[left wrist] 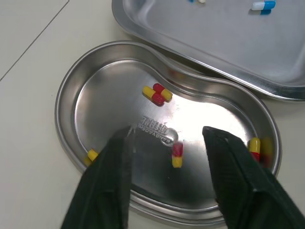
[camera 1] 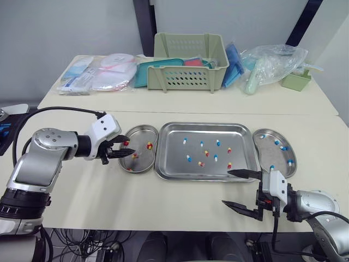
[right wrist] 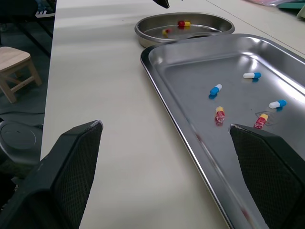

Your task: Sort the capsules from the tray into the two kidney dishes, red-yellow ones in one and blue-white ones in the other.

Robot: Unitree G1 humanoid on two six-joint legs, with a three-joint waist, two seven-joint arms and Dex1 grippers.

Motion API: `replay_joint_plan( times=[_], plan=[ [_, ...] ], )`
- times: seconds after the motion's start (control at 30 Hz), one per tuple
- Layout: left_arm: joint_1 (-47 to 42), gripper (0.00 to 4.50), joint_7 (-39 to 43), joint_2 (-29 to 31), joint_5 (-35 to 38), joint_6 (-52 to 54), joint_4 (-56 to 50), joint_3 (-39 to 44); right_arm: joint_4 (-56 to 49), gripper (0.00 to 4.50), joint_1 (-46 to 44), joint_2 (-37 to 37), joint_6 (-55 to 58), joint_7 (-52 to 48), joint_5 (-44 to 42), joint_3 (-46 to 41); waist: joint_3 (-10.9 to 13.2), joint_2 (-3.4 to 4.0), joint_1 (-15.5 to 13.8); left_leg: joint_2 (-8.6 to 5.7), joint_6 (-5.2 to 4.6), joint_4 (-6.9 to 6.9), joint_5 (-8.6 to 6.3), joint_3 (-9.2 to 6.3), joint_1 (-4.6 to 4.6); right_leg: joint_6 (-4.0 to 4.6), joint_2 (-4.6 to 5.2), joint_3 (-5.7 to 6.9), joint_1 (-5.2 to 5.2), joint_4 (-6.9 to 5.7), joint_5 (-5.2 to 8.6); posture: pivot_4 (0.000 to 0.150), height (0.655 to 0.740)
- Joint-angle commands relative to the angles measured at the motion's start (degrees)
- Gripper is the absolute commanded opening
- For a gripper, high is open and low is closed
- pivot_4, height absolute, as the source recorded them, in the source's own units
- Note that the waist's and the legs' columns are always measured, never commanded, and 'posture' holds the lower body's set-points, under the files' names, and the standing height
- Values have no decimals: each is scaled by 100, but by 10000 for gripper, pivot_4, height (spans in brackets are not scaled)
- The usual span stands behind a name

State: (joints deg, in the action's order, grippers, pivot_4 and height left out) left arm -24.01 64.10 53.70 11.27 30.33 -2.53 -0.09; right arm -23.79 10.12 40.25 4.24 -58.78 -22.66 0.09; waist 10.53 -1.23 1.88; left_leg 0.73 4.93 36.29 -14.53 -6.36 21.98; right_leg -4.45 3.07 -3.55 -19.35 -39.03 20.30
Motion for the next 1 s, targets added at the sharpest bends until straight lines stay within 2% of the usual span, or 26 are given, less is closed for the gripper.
replay_joint_plan(
  times=[0.03, 0.17, 0.33, 0.6, 0.77, 0.9, 1.0],
  plan=[
    [-96, 36785, -68, 32, 85, -137, -48, 193, -47, 45000, -37, 1, -142, -33, -5, -49, 0, 0, -1, 0, 0, 0, 0, 0, 0, 0, 0, 0, 0, 0, 0, 1500, 7400],
    [88, 36785, -166, 64, 255, -186, -22, 510, -63, 45000, -3, 6, -179, 9, 12, -100, 0, 0, 6, 0, 0, 0, 0, 0, 0, 0, 0, 0, 0, 0, 0, 1500, 7400],
    [763, 36785, -596, 20, 617, 7, -99, 1548, -210, 45000, 225, 56, -141, 163, -74, -435, 0, 1, 20, 2, 0, -2, 0, 1, 0, 0, 0, -1, -3, -1, 0, 1500, 7400],
    [2427, 36785, -1322, -438, 757, -486, 216, 3291, -34, 45000, 963, 451, 257, 144, -593, -2153, 0, 1, -5, 2, 0, -3, 0, 6, -5, 0, 4, -5, 3, 1, 0, 1500, 7400],
    [3269, 36785, -1627, -910, 770, -956, 436, 3907, 806, 45000, 1228, 752, 124, -162, -513, -3078, -2, -2, -5, 1, -1, -9, -1, 13, -8, 0, 7, -9, 4, 7, 0, 1500, 7400],
    [3771, 44836, -1702, -1300, 934, -1343, 710, 4288, 1737, 45000, 1317, 926, 9, -127, -207, -3534, -5, -7, -3, 1, -1, -11, -1, 14, -12, 1, 7, -9, 6, 6, 0, 1500, 7400],
    [4001, 44836, -1725, -1392, 958, -1501, 759, 4299, 2023, 45000, 1273, 963, 60, -103, -192, -3662, -6, -9, -3, 1, -1, -12, -1, 14, -12, 1, 7, -10, 6, 6, 0, 1500, 7400]
  ],
)
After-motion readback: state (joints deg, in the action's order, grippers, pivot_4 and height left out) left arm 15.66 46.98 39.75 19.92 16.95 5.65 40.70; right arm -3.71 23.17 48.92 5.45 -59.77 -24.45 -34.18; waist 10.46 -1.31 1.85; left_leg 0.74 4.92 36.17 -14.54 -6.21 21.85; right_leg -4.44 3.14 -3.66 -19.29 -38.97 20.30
